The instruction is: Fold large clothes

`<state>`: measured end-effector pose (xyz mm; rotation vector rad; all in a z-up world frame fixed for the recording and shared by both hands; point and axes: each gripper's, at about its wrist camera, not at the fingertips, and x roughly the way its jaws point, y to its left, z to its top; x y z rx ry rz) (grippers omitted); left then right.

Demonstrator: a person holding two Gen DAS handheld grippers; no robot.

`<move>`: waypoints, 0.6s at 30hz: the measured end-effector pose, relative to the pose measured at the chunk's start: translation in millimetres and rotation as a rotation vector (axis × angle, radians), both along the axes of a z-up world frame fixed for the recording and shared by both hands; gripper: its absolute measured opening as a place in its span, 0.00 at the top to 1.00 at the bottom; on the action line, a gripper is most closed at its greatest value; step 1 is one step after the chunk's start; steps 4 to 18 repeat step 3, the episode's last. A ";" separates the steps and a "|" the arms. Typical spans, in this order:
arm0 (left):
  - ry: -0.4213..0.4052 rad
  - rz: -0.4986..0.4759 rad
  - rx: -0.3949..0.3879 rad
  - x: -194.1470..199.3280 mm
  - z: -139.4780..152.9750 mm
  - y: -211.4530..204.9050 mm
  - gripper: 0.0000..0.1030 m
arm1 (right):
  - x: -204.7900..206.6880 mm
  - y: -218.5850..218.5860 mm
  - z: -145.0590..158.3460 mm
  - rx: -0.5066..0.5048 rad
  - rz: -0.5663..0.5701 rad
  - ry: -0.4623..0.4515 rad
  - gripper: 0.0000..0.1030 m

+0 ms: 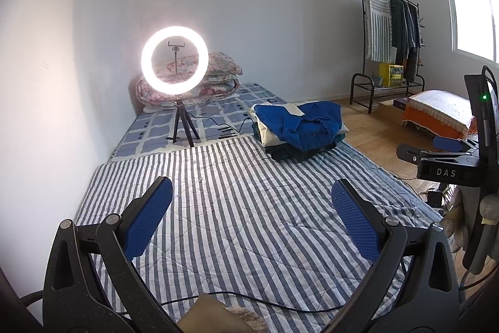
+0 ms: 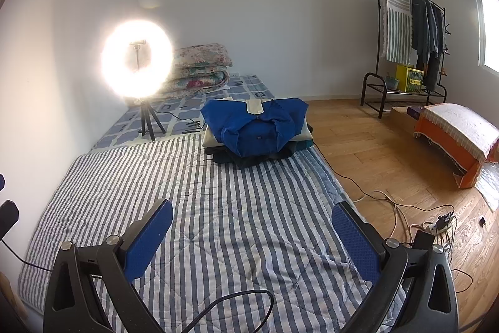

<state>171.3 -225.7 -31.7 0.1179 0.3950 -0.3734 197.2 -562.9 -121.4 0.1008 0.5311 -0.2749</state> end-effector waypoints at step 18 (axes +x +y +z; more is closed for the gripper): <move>-0.016 0.017 0.002 -2.2 0.1 0.0 0.00 | 0.2 0.3 0.1 0.000 0.001 0.000 0.00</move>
